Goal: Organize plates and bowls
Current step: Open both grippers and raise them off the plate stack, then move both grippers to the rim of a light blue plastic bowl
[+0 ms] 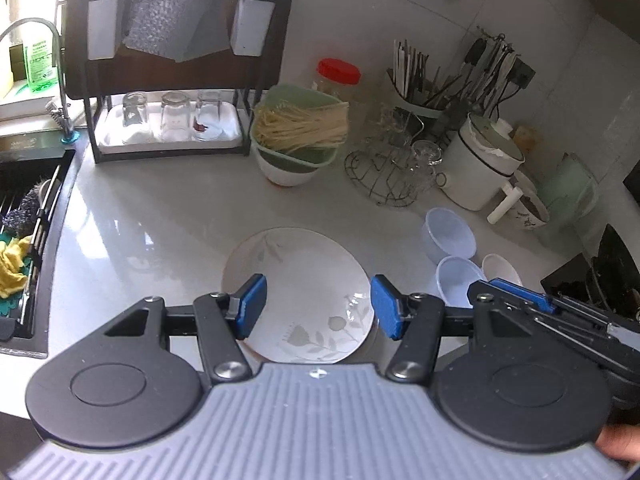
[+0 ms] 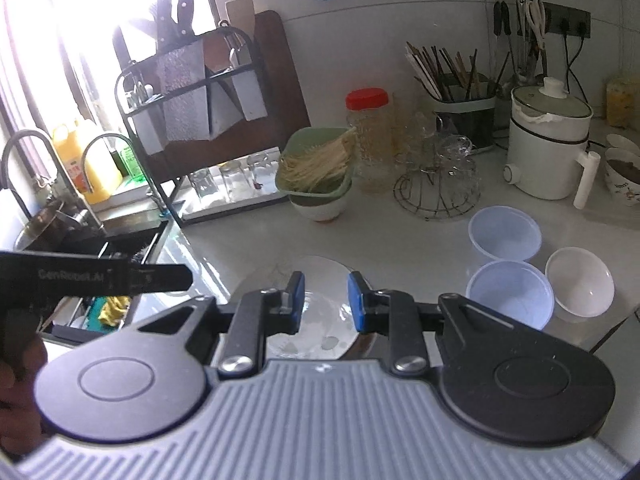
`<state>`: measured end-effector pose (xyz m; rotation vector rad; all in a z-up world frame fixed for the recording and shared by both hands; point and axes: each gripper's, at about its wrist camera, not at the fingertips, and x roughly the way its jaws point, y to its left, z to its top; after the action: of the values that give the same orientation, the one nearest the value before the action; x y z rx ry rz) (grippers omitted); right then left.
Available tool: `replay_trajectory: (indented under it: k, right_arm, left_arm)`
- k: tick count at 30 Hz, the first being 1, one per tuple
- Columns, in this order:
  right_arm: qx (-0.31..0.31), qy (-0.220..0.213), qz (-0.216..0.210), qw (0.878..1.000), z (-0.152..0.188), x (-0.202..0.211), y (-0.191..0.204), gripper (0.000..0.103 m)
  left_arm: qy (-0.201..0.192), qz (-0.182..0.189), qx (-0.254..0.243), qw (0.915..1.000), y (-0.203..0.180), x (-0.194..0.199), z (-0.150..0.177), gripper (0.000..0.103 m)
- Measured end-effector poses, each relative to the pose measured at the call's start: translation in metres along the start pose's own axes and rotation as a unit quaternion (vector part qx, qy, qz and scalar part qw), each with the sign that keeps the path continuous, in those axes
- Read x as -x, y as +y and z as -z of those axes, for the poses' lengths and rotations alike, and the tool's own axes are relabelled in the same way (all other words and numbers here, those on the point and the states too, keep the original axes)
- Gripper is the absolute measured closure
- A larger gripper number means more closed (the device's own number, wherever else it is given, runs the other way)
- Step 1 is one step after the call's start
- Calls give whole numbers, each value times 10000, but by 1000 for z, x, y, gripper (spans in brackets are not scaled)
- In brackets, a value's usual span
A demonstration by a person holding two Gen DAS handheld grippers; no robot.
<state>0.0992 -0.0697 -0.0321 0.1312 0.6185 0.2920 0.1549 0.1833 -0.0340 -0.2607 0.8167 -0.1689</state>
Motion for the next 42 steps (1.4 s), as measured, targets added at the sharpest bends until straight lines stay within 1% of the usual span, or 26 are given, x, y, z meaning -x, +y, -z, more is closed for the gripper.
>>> replay_trajectory:
  k: [3,5,9,13,15,16,18,22,25,26,28,29,30,36,38,42]
  right_arm:
    - [-35,26,53,10000,0,-2,-13,76]
    - [-44,32,68,10000,-1,-3,-23,76]
    - [-12,-22,179,9998,-5,-4,-45,76]
    - [-80,-58,367,9993,-12,-5,-72,76]
    - [-83,-75,481,9988,-14,-6,-84,76]
    - [-94,-73,526,9985,-14,-7,-90,76]
    - [-159,-63,561,9983,-12,-9,-101,76]
    - [-308,11,794,9964,-2,-13,-126,76]
    - [-488,59,977,9940,4,-14,-146,75]
    - [-532,74,1022,9933,5,-15,-152,74]
    - [-605,138,1021,9928,9,-19,-165,66]
    - [-646,163,988,9929,11,-21,-170,58]
    - [-692,158,970,9927,13,-22,-175,54]
    - [-1020,389,871,9902,23,-44,-202,53]
    - [-1121,466,911,9884,25,-51,-209,53]
    - [-1279,705,860,9855,28,-69,-223,53]
  left_arm:
    - [20,25,6,10000,-13,-8,-2,40]
    - [34,13,-74,10000,-23,-15,-3,40]
    - [120,76,-123,9998,-41,-37,-8,40]
    - [175,125,-349,9992,-62,-60,-16,38]
    - [104,149,-496,9986,-74,-70,-17,36]
    - [137,171,-544,9983,-80,-76,-19,36]
    - [201,337,-566,9976,-91,-90,-21,36]
    - [345,375,-754,9958,-111,-117,-22,33]
    - [545,381,-843,9942,-123,-144,-23,32]
    - [547,398,-828,9943,-124,-150,-24,32]
    - [474,495,-760,9947,-127,-162,-23,32]
    - [462,504,-723,9950,-130,-169,-23,32]
    - [468,528,-699,9951,-131,-176,-23,32]
    - [744,680,-546,9934,-142,-216,-16,33]
    - [842,730,-600,9920,-148,-225,-13,34]
    - [1061,757,-727,9888,-159,-239,-10,35]
